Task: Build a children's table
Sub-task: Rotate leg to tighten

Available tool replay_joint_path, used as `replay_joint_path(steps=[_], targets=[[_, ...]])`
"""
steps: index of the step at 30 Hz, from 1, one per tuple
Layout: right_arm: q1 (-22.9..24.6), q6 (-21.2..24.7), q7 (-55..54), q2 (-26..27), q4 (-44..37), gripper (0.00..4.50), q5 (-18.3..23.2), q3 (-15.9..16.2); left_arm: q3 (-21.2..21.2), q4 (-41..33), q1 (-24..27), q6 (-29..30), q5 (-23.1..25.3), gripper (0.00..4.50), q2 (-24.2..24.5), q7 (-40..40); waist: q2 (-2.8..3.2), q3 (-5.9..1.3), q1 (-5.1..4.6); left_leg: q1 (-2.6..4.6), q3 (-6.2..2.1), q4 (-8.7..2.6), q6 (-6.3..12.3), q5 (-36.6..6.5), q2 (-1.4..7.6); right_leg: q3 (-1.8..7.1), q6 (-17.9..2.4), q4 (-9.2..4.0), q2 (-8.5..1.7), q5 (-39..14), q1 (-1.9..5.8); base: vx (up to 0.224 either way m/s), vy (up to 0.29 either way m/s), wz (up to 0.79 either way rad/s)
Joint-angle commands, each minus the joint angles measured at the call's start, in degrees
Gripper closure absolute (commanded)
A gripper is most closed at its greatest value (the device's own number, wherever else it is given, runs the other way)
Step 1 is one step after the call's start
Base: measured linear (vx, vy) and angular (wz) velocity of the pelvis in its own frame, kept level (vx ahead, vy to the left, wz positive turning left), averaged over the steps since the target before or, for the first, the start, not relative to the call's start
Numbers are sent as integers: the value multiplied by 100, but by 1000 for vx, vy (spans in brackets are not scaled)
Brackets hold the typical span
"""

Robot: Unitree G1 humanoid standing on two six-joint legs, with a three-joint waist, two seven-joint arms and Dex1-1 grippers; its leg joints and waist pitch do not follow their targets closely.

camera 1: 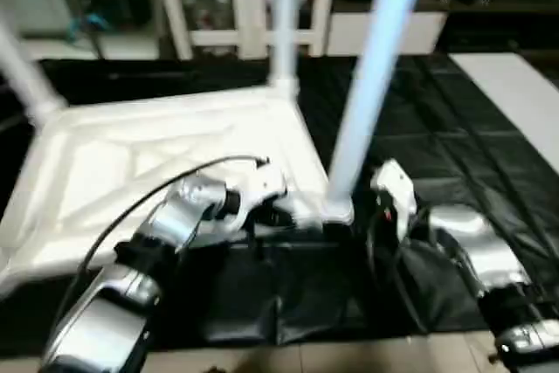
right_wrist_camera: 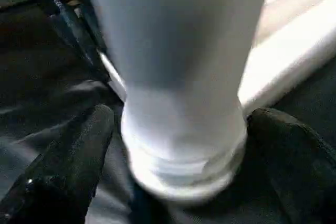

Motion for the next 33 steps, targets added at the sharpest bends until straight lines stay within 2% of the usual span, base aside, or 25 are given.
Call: replay_joint_path(steps=[1,6,11,12,14,16,20,22,26,33], targets=[[81,106,413,-218,-379,10,111,129,-472,-50,189,288,159,450,63,-513,-26,-303,-16,63,-8,-316,411,-1080,223,315,-1435,-369,-410,-740,269,0,0,0],[129,192,622,-287,-503,10,148,183,-485,-95,208,297,175,450,93,-555,-35,-302,-13,34,-19,-317,375,-1149,200,309,-1330,-391,-435,-967,289,0,0,0],[152,164,792,-333,-527,10,124,224,-498,-228,248,366,157,450,145,-593,-44,-314,-8,23,-26,-307,392,-1015,199,302,-1317,-377,-431,-887,293,0,0,0],[152,163,793,-331,-525,36,125,222,-497,-229,248,367,158,450,145,-593,-47,-317,-8,22,-24,-303,395,-990,196,302,-1321,-374,-428,-860,295,0,0,0],[139,145,778,-312,-502,45,135,198,-497,-238,252,371,162,450,149,-594,-50,-321,-5,17,-23,-295,412,-941,191,300,-1331,-366,-427,-797,301,0,0,0],[143,170,782,-305,-537,78,166,197,-512,-328,279,444,165,450,175,-600,-44,-321,-6,16,-26,-296,414,-940,194,297,-1333,-366,-428,-805,300,0,0,0],[150,182,786,-293,-556,96,169,198,-514,-355,288,461,167,450,181,-601,-43,-327,-7,21,-26,-293,415,-926,192,296,-1333,-362,-425,-796,302,0,0,0],[150,181,786,-283,-552,128,168,197,-517,-376,296,473,166,450,186,-599,-45,-328,-8,20,-26,-290,421,-911,192,294,-1348,-355,-422,-742,303,0,0,0],[135,150,771,-265,-510,155,147,202,-519,-394,304,486,169,450,182,-581,-37,-329,-9,22,-25,-289,423,-913,192,292,-1359,-354,-421,-728,303,0,0,0],[133,113,706,-234,-423,174,100,214,-514,-407,303,511,172,450,168,-527,-48,-333,-8,20,-24,-280,430,-883,188,293,-1366,-346,-422,-708,308,0,0,0]])
